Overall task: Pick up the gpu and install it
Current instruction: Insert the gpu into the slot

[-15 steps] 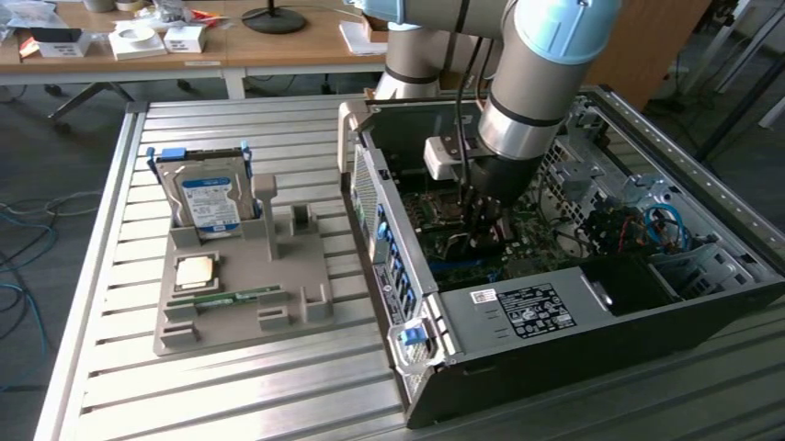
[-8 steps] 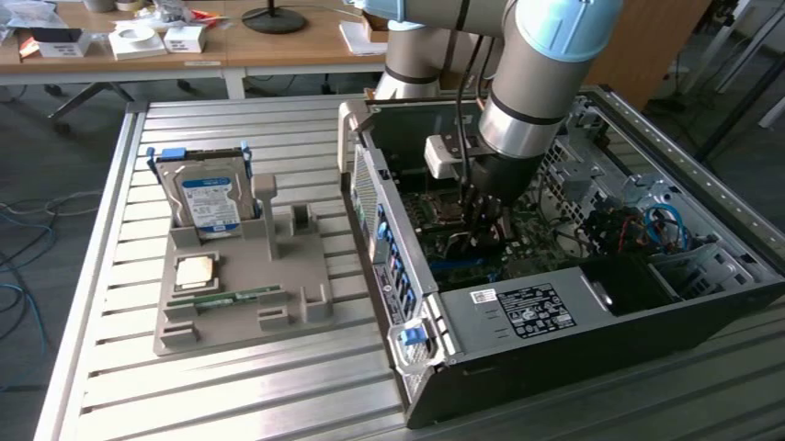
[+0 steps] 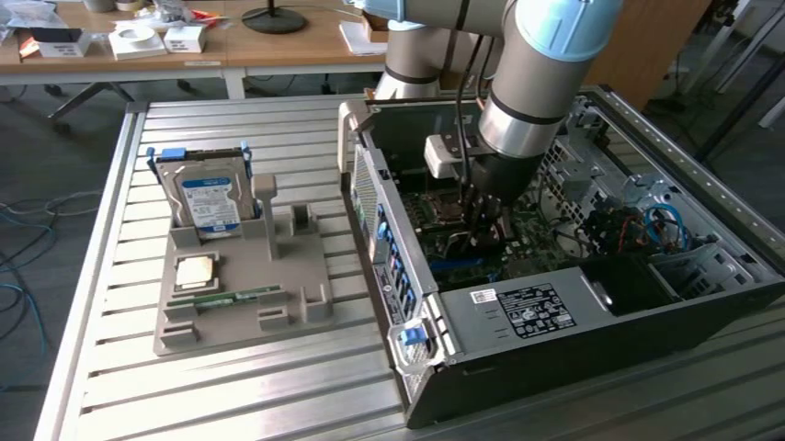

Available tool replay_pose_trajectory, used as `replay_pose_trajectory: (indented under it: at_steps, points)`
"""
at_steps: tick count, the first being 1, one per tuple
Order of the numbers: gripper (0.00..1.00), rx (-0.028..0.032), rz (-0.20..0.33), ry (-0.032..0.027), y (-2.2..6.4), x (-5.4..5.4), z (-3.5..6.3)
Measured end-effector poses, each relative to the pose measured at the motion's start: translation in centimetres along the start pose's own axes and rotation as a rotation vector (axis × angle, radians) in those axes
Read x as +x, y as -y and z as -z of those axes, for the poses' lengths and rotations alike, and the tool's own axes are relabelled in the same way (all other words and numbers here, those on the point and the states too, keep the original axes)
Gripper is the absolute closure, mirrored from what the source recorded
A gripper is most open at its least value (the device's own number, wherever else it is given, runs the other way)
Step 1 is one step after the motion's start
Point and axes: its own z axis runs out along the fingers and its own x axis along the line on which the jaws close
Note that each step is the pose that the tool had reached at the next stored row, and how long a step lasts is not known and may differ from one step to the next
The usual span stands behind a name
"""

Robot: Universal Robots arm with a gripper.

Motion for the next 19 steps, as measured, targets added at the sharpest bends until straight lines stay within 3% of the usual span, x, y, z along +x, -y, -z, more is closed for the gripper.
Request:
replay_pose_trajectory:
  at_steps: [19]
  points:
    - [0.74,0.0010,-0.023,-0.0013,-0.01,-0.09,-0.01]
